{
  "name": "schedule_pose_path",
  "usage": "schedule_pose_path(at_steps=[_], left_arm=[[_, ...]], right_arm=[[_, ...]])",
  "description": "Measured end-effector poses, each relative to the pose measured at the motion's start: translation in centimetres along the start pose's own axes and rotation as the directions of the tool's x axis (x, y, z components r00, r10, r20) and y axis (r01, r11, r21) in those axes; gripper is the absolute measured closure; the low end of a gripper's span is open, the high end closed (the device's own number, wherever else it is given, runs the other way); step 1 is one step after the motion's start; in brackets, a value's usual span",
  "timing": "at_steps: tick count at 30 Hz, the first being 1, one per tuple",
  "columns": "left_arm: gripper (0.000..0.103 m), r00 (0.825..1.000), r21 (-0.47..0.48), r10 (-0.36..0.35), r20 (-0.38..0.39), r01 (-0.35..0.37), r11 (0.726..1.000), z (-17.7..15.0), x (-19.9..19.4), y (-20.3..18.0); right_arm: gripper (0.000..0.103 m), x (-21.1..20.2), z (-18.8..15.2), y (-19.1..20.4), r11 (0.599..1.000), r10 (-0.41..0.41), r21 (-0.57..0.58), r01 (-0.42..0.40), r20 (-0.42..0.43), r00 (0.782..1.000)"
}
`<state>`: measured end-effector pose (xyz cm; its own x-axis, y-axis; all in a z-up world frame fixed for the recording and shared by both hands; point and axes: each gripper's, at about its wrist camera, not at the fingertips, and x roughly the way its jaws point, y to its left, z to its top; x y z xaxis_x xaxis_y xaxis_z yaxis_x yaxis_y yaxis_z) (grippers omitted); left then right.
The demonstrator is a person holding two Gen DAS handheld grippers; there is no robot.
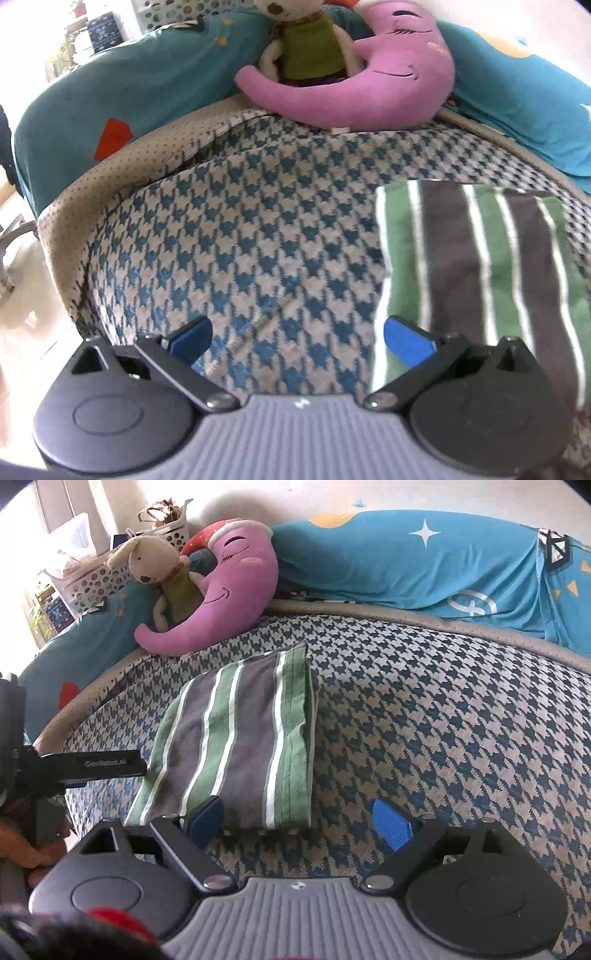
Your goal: Fold clothes
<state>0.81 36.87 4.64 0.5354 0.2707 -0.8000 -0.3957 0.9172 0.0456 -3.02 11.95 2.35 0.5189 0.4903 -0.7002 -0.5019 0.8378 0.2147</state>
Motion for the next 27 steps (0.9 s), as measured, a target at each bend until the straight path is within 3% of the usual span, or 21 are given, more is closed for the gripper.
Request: schedule_pose_path(at_steps=[12,27], left_arm=[[0.000,0.994,0.005,-0.092,-0.064,0.093,0.996,-1.4,-1.9,-1.6],[0.000,0.990,0.049,-0.098,-0.099,0.103,0.993,-3.9,-2.9,-4.0]], right_arm=[[0.014,-0.7,0.8,0.0,0.999,0.015,-0.033,-0.014,0.010,1.000],[0.014,-0.4,0.8,0.0,0.997,-0.017,-0.070,0.014,-0.034,0.999]])
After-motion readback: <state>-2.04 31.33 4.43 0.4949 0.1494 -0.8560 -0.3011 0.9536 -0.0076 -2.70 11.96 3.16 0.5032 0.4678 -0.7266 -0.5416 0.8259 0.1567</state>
